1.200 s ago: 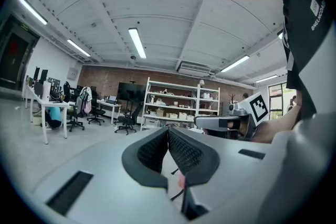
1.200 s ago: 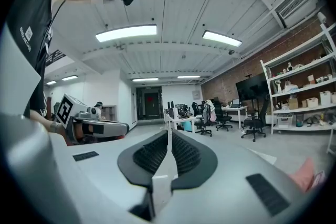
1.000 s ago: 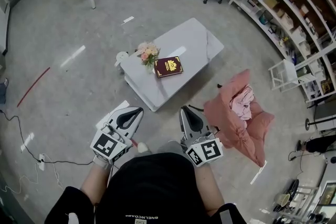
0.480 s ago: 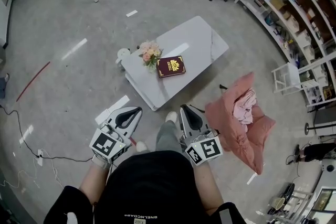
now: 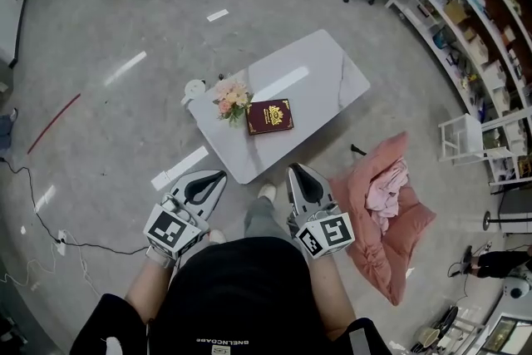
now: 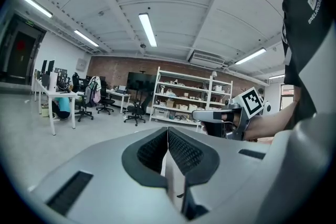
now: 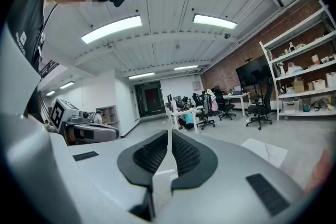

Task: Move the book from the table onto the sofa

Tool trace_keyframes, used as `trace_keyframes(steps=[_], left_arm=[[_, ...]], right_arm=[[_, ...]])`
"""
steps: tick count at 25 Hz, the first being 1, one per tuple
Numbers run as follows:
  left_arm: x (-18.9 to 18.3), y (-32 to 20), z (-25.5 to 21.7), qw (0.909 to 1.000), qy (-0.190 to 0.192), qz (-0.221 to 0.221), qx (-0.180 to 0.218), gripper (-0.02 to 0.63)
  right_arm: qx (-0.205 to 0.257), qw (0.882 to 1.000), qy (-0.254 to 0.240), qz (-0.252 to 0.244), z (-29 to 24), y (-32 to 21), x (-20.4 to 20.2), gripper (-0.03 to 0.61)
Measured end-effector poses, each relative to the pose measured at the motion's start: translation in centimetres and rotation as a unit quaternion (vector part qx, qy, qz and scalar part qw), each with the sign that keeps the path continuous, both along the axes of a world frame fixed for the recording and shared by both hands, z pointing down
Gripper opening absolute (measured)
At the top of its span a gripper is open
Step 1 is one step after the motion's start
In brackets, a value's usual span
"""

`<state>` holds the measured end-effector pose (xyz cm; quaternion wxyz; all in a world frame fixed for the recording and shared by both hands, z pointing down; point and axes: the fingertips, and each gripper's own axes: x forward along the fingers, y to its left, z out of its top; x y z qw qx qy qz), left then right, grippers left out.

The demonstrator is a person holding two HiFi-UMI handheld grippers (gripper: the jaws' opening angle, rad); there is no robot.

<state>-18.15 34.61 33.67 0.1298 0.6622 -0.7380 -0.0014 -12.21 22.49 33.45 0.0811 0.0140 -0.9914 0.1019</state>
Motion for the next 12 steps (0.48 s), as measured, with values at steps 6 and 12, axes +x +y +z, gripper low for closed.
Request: trace_keyframes(steps=[6, 12], left_arm=[[-2.2, -5.9, 0.4, 0.9995, -0.002, -0.002, -0.030, 0.015], [-3.2, -11.5, 0.5, 0.9986, -0.005, -0.015, -0.050, 0.015]], right_arm=[[-0.014, 1.000, 0.006, -0.011, 0.6, -6.8, -2.8, 0.043], [-0.032, 0.999, 0.002, -0.016, 0.3, -14.2, -4.7, 0.043]])
